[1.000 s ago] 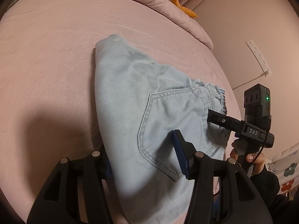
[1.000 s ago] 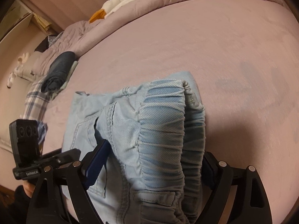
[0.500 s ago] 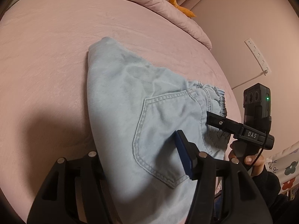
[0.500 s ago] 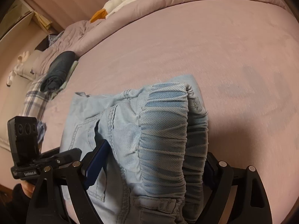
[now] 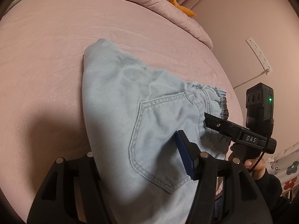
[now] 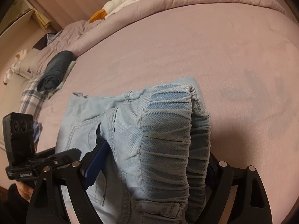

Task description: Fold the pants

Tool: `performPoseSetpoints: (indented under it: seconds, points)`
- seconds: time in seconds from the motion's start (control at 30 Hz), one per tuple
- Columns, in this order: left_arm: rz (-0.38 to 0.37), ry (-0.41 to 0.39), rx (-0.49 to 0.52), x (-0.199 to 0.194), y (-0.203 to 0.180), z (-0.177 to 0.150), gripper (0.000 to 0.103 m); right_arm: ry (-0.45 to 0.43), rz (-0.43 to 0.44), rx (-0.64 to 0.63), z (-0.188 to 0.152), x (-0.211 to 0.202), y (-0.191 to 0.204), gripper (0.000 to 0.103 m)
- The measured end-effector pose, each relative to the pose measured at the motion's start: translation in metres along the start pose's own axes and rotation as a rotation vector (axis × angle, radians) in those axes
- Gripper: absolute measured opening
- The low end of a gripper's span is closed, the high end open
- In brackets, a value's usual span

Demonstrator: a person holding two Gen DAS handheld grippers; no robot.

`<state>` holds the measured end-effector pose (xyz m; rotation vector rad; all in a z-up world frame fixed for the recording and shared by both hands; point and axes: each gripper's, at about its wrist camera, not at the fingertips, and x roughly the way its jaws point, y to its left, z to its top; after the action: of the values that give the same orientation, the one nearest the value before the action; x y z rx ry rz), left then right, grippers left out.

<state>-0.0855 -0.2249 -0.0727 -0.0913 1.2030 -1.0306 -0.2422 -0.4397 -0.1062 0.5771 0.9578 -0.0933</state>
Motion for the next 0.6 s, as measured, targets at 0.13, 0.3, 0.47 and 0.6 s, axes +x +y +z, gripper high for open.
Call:
performPoseSetpoints:
  seconds: [0.13,0.3,0.47,0.6]
  points:
    - [0.010,0.001,0.005,0.0003,-0.0025,0.0006,0.061,0.003,-0.019,-0.003,-0.0001,0.0006,0.0017,0.089]
    - [0.014,0.000,0.011,0.0000,-0.0023,0.0002,0.060,0.003,-0.024,-0.004,-0.0003,0.0004,0.0024,0.089]
    - [0.025,-0.005,0.020,0.0018,-0.0038,0.0001,0.060,0.002,-0.026,-0.004,0.0003,0.0006,0.0022,0.089]
    - [0.052,-0.010,0.041,0.0040,-0.0087,-0.0015,0.059,0.000,-0.035,-0.005,-0.0011,0.0006,0.0033,0.089]
